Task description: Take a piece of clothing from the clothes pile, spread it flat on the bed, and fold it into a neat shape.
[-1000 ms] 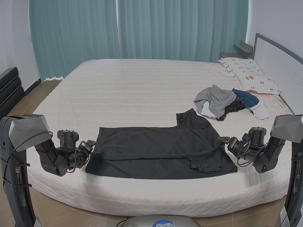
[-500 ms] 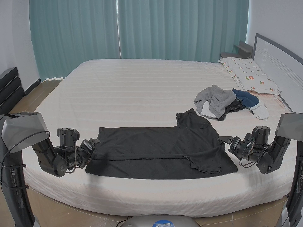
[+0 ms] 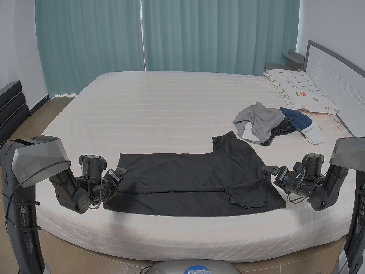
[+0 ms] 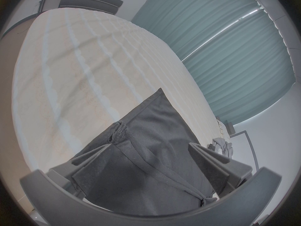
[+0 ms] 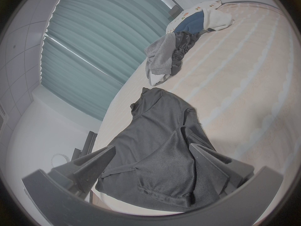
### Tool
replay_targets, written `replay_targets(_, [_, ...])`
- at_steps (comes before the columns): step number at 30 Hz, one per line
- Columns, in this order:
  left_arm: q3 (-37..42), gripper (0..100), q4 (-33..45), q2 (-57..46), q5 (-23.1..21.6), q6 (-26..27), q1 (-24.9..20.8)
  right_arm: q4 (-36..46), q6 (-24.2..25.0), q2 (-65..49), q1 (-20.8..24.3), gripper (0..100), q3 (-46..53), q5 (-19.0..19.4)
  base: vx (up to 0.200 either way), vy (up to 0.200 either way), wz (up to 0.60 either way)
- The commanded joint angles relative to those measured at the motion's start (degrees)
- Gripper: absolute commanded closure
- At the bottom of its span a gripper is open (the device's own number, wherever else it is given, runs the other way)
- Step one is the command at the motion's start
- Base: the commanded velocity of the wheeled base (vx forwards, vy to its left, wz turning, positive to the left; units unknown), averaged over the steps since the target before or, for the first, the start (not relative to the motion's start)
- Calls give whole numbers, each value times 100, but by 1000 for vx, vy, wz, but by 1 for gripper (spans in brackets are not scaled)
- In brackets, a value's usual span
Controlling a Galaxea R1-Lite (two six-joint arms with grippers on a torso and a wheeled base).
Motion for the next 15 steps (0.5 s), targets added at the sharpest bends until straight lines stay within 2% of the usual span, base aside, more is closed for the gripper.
replay_targets(1, [-102,0,-13,175,48,-3,-38,-2,0,30,5,0,13,3,0,0,0])
replay_targets(5, [-392,0,22,404,382,147,-126,-2,0,92,13,0,-5,3,0,0,0])
replay_targets(9, [-638,0,40,535,479,208,-99,-10,-8,127,13,0,-5,-5,0,0,0])
replay_targets(13, [-1121,0,-13,562,470,-530,68,-10,-8,127,-4,0,-13,3,0,0,0])
replay_targets(15, [-1209,0,-22,571,479,-662,85,-10,0,127,-4,0,-5,3,0,0,0])
